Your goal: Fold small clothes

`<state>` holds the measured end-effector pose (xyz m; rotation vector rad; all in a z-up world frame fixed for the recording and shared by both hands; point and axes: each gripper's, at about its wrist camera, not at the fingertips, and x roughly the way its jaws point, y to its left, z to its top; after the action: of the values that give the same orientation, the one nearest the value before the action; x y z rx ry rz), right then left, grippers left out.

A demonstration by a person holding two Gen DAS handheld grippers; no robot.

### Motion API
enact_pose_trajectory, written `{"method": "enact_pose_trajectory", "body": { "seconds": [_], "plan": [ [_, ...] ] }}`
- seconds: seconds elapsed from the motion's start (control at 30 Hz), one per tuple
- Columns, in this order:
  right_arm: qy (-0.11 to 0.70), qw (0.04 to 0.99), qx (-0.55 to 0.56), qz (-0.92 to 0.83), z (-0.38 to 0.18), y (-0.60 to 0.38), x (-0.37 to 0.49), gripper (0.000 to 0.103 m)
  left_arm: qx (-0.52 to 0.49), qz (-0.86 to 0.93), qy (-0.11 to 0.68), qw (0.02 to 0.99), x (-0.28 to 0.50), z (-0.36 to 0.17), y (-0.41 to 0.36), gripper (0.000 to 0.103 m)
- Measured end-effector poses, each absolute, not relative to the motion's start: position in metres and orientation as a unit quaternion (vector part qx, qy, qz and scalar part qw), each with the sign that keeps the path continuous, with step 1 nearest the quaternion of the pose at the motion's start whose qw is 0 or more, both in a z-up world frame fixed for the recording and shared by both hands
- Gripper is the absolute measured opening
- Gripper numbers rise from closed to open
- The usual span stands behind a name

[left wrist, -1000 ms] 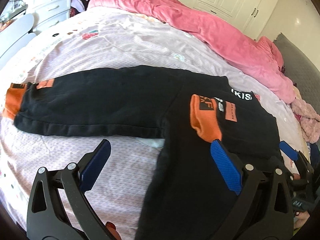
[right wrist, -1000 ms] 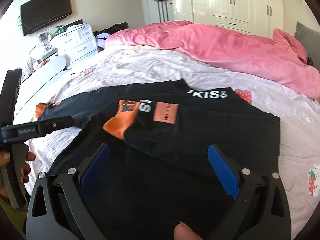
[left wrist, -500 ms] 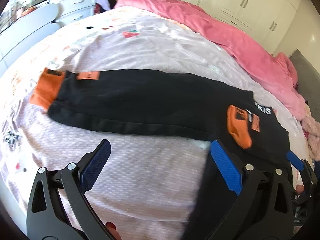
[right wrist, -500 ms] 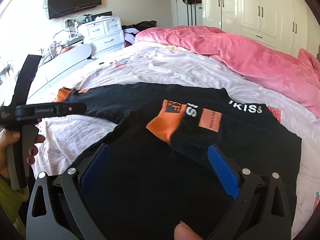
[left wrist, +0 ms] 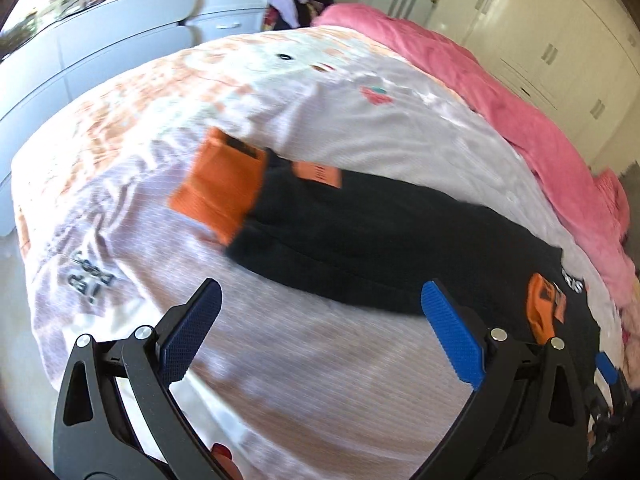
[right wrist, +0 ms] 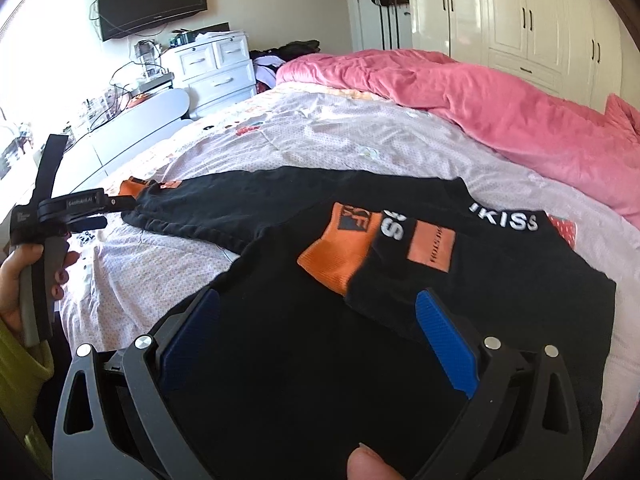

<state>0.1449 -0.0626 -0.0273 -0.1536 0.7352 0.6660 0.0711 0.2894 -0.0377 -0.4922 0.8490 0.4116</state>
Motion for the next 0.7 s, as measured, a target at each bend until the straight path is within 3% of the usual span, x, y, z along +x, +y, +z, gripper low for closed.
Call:
{"method": "enact_pose_trajectory", "body": {
  "seconds": [0.53, 0.57, 0.63, 0.7],
  "plan": [
    [0.344, 0.852, -0.131, 0.374, -0.024, 0.018, 0.126, 0.098, -0.323, 0.247, 0.370, 0.835, 0.078, -0.065, 0.365, 0.094],
    [0.343, 0.852, -0.131, 0.373, -0.023, 0.020, 0.126, 0.098, -0.324, 0.249, 0.365, 0.837, 0.080, -0.065, 0.368, 0.089],
    [0.345, 0.854, -0.131, 0.367, -0.021, 0.021, 0.127, 0.098, -0.329, 0.243, 0.353, 0.842, 0.084, -0.062, 0.371, 0.067],
    [0.346, 0.857, -0.130, 0.359, -0.021, 0.019, 0.129, 0.098, -0.330, 0.238, 0.347, 0.845, 0.089, -0.060, 0.372, 0.026]
  ]
}}
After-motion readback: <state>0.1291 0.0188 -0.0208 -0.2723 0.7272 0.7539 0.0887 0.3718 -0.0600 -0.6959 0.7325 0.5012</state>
